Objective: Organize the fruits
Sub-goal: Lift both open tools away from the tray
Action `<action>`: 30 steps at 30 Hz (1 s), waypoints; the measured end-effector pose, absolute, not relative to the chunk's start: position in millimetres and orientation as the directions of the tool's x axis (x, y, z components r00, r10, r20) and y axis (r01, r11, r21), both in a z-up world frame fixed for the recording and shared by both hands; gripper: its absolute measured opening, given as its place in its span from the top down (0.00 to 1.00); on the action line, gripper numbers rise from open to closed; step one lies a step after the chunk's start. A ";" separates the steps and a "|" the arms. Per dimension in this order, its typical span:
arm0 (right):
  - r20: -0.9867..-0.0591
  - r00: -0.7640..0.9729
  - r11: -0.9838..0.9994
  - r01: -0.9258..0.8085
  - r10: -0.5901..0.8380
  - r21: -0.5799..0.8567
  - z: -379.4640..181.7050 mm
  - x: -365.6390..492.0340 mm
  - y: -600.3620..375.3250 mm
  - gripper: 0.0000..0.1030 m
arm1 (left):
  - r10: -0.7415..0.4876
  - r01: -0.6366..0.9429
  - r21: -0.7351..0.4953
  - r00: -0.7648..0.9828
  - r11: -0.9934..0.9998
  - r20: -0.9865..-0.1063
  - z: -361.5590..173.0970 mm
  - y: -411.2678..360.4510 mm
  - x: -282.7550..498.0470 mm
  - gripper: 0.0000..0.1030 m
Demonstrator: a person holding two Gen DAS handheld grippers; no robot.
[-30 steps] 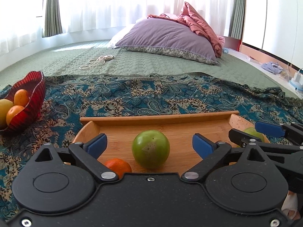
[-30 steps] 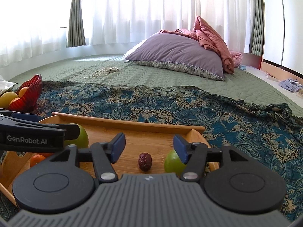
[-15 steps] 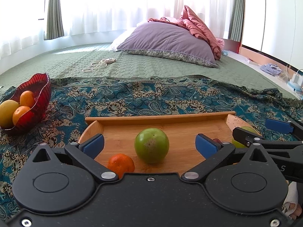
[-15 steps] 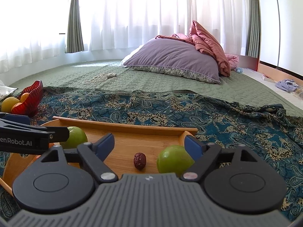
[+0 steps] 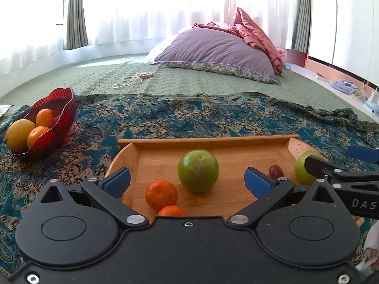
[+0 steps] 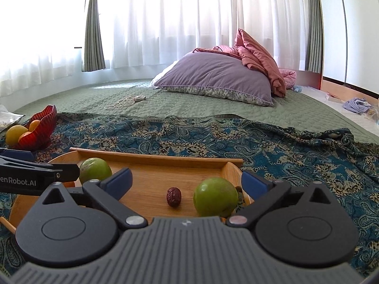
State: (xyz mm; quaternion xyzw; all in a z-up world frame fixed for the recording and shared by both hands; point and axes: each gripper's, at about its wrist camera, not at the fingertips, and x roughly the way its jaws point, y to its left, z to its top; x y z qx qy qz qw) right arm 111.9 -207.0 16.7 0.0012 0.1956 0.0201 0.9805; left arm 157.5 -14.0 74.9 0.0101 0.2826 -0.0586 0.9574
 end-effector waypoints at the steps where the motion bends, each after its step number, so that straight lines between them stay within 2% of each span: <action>1: -0.384 0.922 0.999 -0.040 0.041 0.010 16.7 110.3 -207.0 0.00 | -0.107 0.119 -0.013 0.834 0.993 -0.542 74.2 -13.1 155.5 0.00; 30: -0.347 0.937 1.000 -0.028 0.031 0.014 -6.8 38.9 -205.4 0.00 | -0.105 0.095 -0.048 0.820 0.994 -0.562 47.2 1.9 77.7 0.00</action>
